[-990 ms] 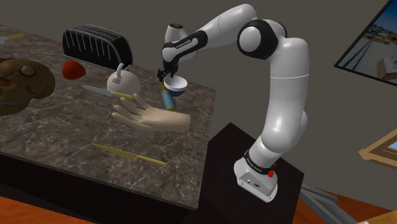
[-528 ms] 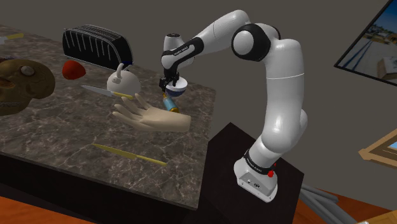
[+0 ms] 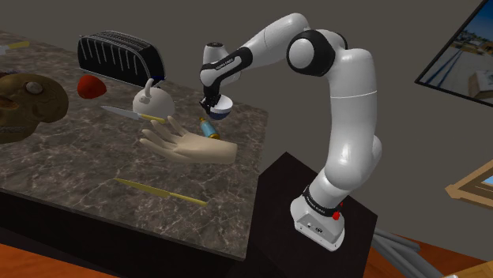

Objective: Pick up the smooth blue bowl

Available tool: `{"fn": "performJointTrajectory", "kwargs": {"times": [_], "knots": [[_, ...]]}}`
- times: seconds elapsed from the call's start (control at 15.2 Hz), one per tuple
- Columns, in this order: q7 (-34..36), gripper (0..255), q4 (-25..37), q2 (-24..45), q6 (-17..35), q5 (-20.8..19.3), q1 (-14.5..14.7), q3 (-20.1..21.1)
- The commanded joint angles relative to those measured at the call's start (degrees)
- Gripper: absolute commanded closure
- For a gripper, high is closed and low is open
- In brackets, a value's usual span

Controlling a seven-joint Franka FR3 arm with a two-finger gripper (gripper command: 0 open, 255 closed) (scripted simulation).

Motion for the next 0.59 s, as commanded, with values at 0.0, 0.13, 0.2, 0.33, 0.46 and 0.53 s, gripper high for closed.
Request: {"fn": "performJointTrajectory", "kwargs": {"times": [0.0, 0.13, 0.2, 0.33, 0.46, 0.53], "knots": [[0.00, 255, 0.01, 0.02, -0.01, 0.00, -0.02, -0.02], [0.08, 255, -0.36, -0.17, 0.17, -0.03, 0.03, -0.02], [0.02, 255, -0.34, -0.68, -0.36, 0.01, 0.02, 0.01], [-0.11, 255, -0.27, -1.68, -1.43, 0.10, -0.01, 0.06], [-0.24, 255, -0.11, -2.63, -2.53, 0.19, -0.03, 0.12], [-0.31, 255, -0.03, -3.10, -3.09, 0.24, -0.04, 0.14]]}}
